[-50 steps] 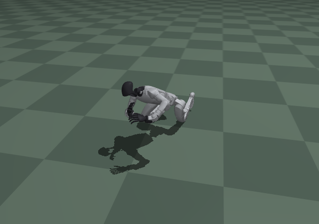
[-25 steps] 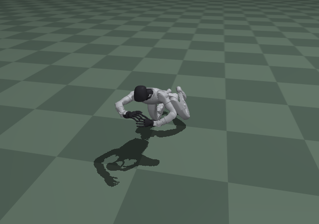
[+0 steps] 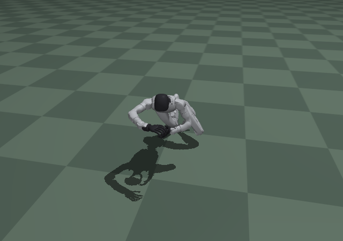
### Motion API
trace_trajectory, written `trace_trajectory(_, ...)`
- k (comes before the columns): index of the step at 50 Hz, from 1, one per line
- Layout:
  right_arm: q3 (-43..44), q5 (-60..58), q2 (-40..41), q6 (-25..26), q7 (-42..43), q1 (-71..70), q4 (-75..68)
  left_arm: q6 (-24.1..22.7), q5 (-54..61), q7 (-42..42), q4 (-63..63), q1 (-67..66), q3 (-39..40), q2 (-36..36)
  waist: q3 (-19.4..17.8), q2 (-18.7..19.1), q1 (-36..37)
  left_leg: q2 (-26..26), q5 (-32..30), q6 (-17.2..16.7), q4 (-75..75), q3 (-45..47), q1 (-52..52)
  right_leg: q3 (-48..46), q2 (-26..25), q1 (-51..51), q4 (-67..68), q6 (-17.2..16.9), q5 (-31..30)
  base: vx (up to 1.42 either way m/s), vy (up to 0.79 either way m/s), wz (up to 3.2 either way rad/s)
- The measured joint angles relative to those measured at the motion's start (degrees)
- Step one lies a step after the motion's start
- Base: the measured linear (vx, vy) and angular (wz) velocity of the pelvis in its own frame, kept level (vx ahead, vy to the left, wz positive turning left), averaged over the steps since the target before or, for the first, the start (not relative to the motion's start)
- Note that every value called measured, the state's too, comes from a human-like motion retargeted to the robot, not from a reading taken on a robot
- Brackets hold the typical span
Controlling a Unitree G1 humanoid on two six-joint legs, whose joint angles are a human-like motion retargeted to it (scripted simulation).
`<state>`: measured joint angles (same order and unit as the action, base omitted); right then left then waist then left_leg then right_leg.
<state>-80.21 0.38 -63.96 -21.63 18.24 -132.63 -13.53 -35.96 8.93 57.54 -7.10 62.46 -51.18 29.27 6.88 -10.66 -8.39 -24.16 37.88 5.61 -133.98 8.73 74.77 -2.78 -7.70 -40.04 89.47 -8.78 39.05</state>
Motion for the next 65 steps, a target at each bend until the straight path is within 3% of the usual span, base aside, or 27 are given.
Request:
trace_trajectory(11,6.0,-2.6,2.5,1.7,-0.6,12.7,-0.5,-2.0,11.7,-9.4,7.2,-4.8,-0.1,0.4,1.3,0.4,1.4,6.6,-1.0,-5.0,3.2,2.2,-6.5,2.8,1.3,-0.1,1.3,-2.2,-4.3,0.13,0.1,-0.67)
trace_trajectory(16,9.3,-3.8,6.4,2.1,-0.8,18.7,-1.9,-3.0,16.8,-15.5,9.4,-5.7,2.3,5.5,2.0,3.6,3.4,10.6,-2.2,-8.6,9.0,3.4,-13.0,4.2,2.6,-2.1,3.6,-4.7,-6.4,0.18,0.23,-1.27)
trace_trajectory(22,10.5,-5.5,13.2,1.6,-0.6,21.3,-4.4,-4.3,18.5,-21.0,10.2,-1.0,5.3,14.2,2.3,9.5,5.4,14.7,-2.4,-11.3,16.2,4.6,-19.0,4.0,7.6,-7.6,10.4,-5.8,-8.6,0.1,0.27,-1.41)
trace_trajectory(27,11.6,-6.6,19.8,0.9,0.3,20.7,-5.0,-4.7,16.3,-23.9,11.8,9.9,6.1,24.8,2.2,15.2,6.5,16.1,-0.6,-11.4,19.1,5.2,-19.2,3.4,12.4,-17.4,20.7,-5.8,-10.6,-0.06,0.24,-1.43)
trace_trajectory(31,14.4,-7.1,24.3,0.3,2.5,20.6,-3.4,-4.8,14.9,-25.0,15.7,21.5,3.4,31.9,1.7,19.8,7.6,14.7,3.7,-9.2,19.3,5.4,-17.4,2.9,14.2,-27.4,29.2,-5.7,-12.8,-0.13,0.16,-1.65)
trace_trajectory(40,20.4,-6.5,29.8,-0.9,4.8,23.1,-1.2,-5.9,18.5,-27.8,23.4,35.9,-4.9,36.1,1.1,25.1,11.9,10.8,9.8,-5.7,20.2,7.3,-15.6,-0.8,16.7,-42.7,39.2,-6.0,-16.3,-0.06,0.06,-1.41)
trace_trajectory(51,19.1,-5.2,25.8,-3.0,8.5,25.8,7.2,-8.5,23.1,-27.3,13.5,30.5,-8.2,42.4,2.5,26.2,15.0,12.0,6.2,-5.3,22.9,9.8,-17.0,-3.3,21.6,-40.9,37.2,-6.1,-19.0,0.09,0.05,0.05)
trace_trajectory(58,11.8,-2.9,21.6,-3.8,7.3,21.6,6.8,-7.5,26.0,-29.3,8.6,20.7,-8.8,44.0,4.0,24.0,14.8,13.9,0.6,-4.2,21.8,11.9,-18.2,-3.0,24.0,-32.7,34.4,-6.1,-21.4,0.11,0.04,1.36)
trace_trajectory(65,4.7,-2.8,17.6,-3.8,3.8,17.1,5.9,-5.1,28.9,-34.2,3.7,9.3,-5.8,40.7,4.5,21.0,14.9,14.1,-2.3,-3.7,20.9,13.3,-20.2,-3.3,25.1,-25.8,32.4,-5.9,-20.7,0.09,0.0,0.92)
